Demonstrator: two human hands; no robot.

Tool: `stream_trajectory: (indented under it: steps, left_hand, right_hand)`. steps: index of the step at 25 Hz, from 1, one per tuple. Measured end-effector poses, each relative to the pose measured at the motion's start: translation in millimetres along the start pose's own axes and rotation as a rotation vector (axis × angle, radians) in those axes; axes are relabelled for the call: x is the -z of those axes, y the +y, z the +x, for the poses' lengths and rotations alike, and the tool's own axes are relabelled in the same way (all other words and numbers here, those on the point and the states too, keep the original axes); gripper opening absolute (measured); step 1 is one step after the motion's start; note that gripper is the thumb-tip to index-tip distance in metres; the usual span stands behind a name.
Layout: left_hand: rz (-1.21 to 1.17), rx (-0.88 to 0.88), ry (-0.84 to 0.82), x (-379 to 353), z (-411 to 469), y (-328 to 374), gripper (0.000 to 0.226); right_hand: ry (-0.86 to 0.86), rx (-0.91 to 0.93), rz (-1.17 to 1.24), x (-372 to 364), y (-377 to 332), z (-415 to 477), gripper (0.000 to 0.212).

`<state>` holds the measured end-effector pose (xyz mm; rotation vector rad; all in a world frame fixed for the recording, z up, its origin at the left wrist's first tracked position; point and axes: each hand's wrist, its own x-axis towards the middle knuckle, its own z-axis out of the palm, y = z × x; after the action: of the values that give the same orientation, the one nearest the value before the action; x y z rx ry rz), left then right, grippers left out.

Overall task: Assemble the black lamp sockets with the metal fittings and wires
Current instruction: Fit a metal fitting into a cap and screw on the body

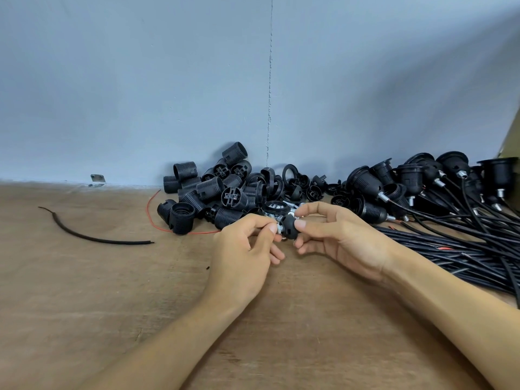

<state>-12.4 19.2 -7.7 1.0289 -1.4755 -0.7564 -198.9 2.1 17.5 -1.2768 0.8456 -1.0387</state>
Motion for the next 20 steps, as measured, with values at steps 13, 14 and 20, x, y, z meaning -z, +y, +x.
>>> stream_trajectory:
  steps: [13,14,20]
  left_hand:
    - [-0.001,-0.117,0.002,-2,-3,1,0.022]
    - [0.001,-0.124,0.023,-2,-2,1,0.023]
    - [0.009,-0.108,0.060,1,2,-4,0.021]
  right_hand:
    - [0.080,-0.141,-0.190,-12,2,0,0.052]
    - [0.070,-0.166,-0.181,-12,1,-1,0.061]
    - [-0.059,-0.155,-0.164,-9,-6,-5,0.053]
